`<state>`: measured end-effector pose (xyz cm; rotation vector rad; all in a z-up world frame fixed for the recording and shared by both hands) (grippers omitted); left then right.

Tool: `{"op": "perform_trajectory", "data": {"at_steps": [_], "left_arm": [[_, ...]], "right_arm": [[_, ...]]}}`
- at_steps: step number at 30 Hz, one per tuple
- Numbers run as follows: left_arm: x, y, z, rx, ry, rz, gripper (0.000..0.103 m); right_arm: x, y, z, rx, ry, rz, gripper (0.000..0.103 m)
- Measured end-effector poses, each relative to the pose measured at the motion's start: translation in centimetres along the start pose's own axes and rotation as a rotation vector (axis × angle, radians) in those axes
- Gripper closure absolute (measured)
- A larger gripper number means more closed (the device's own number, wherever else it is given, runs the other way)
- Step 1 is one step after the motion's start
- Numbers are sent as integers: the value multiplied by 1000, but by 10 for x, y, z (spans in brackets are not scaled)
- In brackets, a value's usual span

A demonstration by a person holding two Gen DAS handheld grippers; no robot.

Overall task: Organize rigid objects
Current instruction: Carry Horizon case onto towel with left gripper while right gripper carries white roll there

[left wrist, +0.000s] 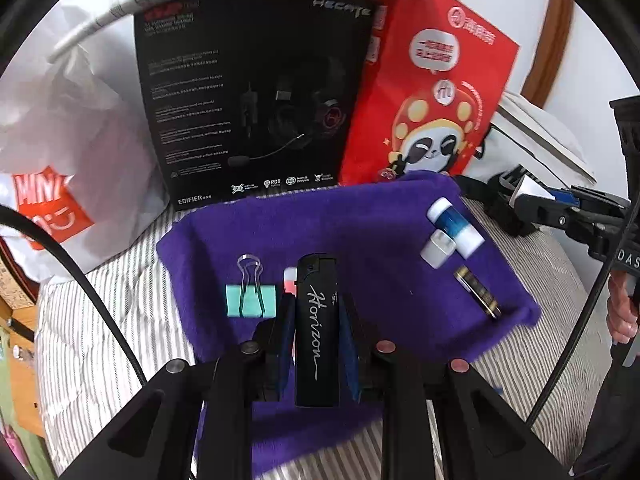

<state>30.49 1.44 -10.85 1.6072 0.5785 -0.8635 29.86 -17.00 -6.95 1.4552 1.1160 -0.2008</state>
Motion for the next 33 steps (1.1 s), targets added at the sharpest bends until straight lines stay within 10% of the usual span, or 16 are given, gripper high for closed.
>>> {"op": "perform_trajectory", "data": {"at_steps": [33], "left_arm": [[55, 4, 3, 37, 19, -59, 82]], "right_arm": [[100, -55, 23, -66, -22, -295, 73]]}}
Point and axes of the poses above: each gripper's, at about its wrist camera, not at the fingertips, and x roughly the way its jaws point, z to its right, y to its top, the point moved 6 cm from there along x, roughly the way its jaws point, and after that the axes turned 13 degrees about y, right-handed, at the moved point
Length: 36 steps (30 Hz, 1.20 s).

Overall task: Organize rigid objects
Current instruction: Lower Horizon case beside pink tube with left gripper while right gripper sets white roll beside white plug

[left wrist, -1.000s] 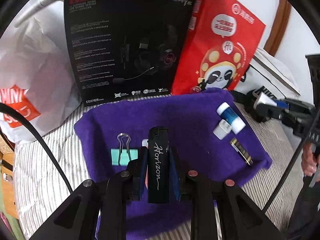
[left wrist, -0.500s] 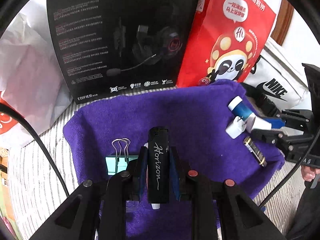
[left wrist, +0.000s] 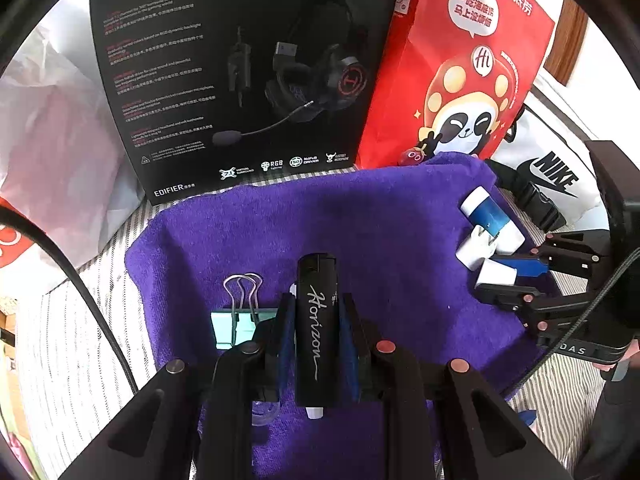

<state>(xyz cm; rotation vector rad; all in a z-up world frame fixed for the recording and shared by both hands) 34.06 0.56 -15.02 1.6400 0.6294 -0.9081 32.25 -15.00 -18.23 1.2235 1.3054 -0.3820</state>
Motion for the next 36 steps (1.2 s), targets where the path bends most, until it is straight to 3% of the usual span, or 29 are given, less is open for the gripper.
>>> {"op": "perform_trajectory", "data": {"at_steps": [16, 20, 22, 28, 36], "left_arm": [[9, -2, 4, 24, -7, -24, 82], [12, -2, 6, 25, -3, -28, 82], [14, -2, 7, 24, 2, -30, 82], [22, -4, 20, 47, 9, -40, 82], [34, -3, 35, 48, 42, -40, 82]], "right_arm": [[10, -5, 0, -37, -7, -39, 71], [12, -5, 0, -44, 1, -55, 53], [7, -8, -1, -59, 16, -58, 53], [-25, -5, -2, -70, 39, 7, 53], [-65, 0, 10, -51, -17, 90, 53]]}}
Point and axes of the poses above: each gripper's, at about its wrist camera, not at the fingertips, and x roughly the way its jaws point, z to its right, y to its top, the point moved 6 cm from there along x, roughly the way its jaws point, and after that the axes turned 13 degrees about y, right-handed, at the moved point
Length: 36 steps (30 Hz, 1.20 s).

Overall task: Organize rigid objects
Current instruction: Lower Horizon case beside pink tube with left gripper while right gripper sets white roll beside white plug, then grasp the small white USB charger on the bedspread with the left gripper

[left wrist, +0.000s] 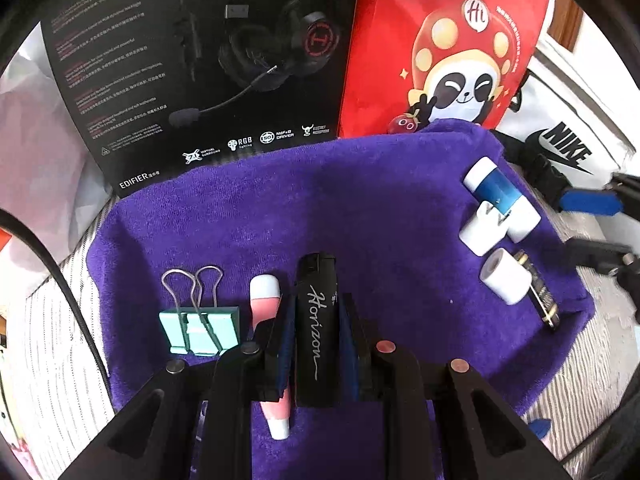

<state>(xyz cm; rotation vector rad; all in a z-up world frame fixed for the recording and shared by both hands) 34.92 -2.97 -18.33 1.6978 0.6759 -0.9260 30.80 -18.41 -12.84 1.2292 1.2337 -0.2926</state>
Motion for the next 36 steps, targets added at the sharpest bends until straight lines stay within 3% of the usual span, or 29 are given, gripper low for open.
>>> {"op": "perform_trajectory", "data": {"at_steps": [15, 21, 24, 27, 32, 34, 36], "left_arm": [[12, 2, 11, 19, 99, 10, 81], [6, -1, 8, -2, 123, -19, 67], [4, -6, 5, -17, 103, -58, 66], [-12, -13, 6, -6, 119, -56, 66], [-68, -34, 13, -2, 81, 12, 65], [-93, -47, 20, 16, 61, 37, 56], [-112, -64, 29, 17, 30, 50, 54]], "right_arm": [[-28, -2, 16, 47, -30, 50, 53], [-39, -1, 8, 10, -37, 69, 53], [-49, 0, 5, 8, -12, 99, 51], [-54, 0, 3, 5, -7, 108, 50], [-62, -4, 5, -1, -20, 106, 49], [-68, -4, 8, 6, -44, 112, 49], [-75, -4, 6, 24, -59, 120, 49]]}}
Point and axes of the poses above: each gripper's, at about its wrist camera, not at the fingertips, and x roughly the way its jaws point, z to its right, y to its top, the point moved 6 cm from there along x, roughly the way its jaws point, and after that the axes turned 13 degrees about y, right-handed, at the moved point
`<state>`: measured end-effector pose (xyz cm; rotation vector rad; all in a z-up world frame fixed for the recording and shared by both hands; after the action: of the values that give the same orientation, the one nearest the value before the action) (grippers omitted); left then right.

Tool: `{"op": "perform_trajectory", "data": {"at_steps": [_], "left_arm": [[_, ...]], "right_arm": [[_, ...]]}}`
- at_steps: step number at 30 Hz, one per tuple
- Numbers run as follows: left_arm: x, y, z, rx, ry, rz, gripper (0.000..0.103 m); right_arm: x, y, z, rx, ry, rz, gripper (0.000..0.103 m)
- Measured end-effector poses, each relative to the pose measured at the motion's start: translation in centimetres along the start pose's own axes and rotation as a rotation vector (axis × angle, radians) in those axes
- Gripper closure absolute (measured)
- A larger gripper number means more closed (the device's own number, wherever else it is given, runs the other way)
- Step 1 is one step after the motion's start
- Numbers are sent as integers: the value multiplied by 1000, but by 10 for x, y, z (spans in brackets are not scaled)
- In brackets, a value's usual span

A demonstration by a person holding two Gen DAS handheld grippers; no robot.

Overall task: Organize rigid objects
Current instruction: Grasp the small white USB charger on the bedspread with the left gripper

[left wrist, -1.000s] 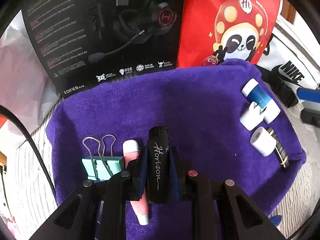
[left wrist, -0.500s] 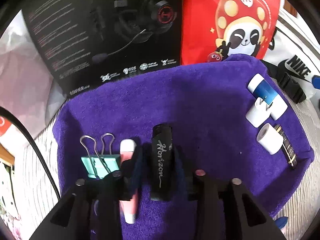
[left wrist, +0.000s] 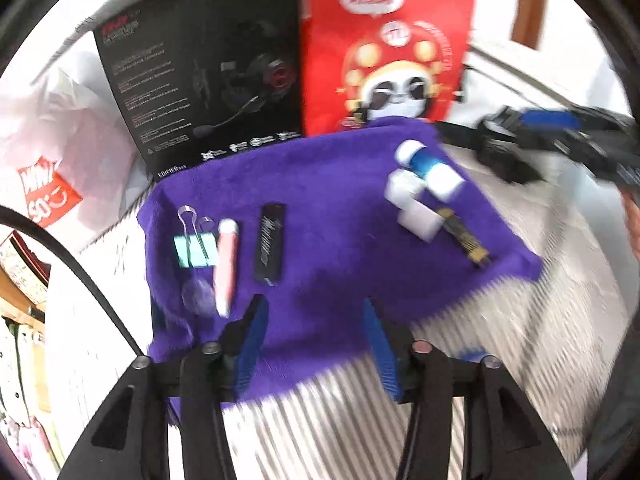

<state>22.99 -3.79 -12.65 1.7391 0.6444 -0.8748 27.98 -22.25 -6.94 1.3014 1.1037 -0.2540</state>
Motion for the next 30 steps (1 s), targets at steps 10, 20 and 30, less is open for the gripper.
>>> {"op": "perform_trajectory", "data": {"at_steps": [10, 20, 30], "left_arm": [[-14, -45, 39, -5, -89, -34, 54], [24, -49, 60, -18, -53, -78, 54], [23, -68, 49, 27, -11, -61, 54]], "right_arm": [[-43, -17, -32, 34, -42, 51, 48], [-77, -100, -52, 156, -19, 104, 48], [-68, -157, -66, 231, -10, 92, 47]]}}
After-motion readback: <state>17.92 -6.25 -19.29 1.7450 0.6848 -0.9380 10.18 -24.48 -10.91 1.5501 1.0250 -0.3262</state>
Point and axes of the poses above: each gripper's, at about its wrist camera, not at the fingertips, and x roughly the way its jaws point, z to its right, y to its top, the point moved 6 cm from there along x, roughly the way its jaws point, and after that the axes turned 13 degrees about y, right-handed, at the moved point
